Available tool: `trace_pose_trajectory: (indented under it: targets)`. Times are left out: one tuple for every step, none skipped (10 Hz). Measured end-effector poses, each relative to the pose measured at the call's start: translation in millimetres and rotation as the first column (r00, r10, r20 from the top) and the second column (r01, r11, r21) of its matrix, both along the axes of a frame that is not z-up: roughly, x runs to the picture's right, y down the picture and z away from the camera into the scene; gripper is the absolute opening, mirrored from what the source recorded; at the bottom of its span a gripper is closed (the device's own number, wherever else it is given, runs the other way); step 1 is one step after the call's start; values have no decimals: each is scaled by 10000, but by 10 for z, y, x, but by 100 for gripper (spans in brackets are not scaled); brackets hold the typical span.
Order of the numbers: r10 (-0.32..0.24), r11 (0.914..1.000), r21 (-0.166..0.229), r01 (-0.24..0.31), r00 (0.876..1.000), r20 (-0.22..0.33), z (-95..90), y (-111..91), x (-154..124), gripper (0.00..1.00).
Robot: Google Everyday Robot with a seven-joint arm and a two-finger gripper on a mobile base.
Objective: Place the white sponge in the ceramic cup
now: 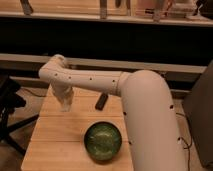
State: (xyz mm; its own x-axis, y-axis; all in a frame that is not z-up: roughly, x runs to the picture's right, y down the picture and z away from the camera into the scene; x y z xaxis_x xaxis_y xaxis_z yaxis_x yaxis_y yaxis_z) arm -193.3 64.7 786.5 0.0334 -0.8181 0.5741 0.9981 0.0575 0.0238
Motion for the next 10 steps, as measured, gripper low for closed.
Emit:
trace_pose_trajectory:
  targets:
    - [179, 9998, 19, -179, 9998, -91, -65, -30, 93, 2]
    - [373, 9993, 61, -371, 9990, -228, -140, -73, 254, 2]
    - [636, 9979, 119, -632, 9972, -384, -239, -132, 487, 2]
    - [921, 9957, 163, -915, 9947, -465, -308, -177, 677, 2]
    - [1208, 9926, 215, -1198, 9913, -528, -360, -218, 850, 2]
    - [1578, 9873, 287, -1563, 9855, -623, -411, -263, 1062, 2]
    - [1960, 9804, 342, -1940, 9780, -718, -442, -287, 1271, 2]
    - [2113, 9772, 367, -2091, 9745, -748, -452, -292, 1352, 2]
    - [2430, 9699, 378, -2406, 9661, -875, -466, -308, 1526, 2]
    - [2370, 9714, 341, -2348, 9668, -951, -452, -328, 1599, 2]
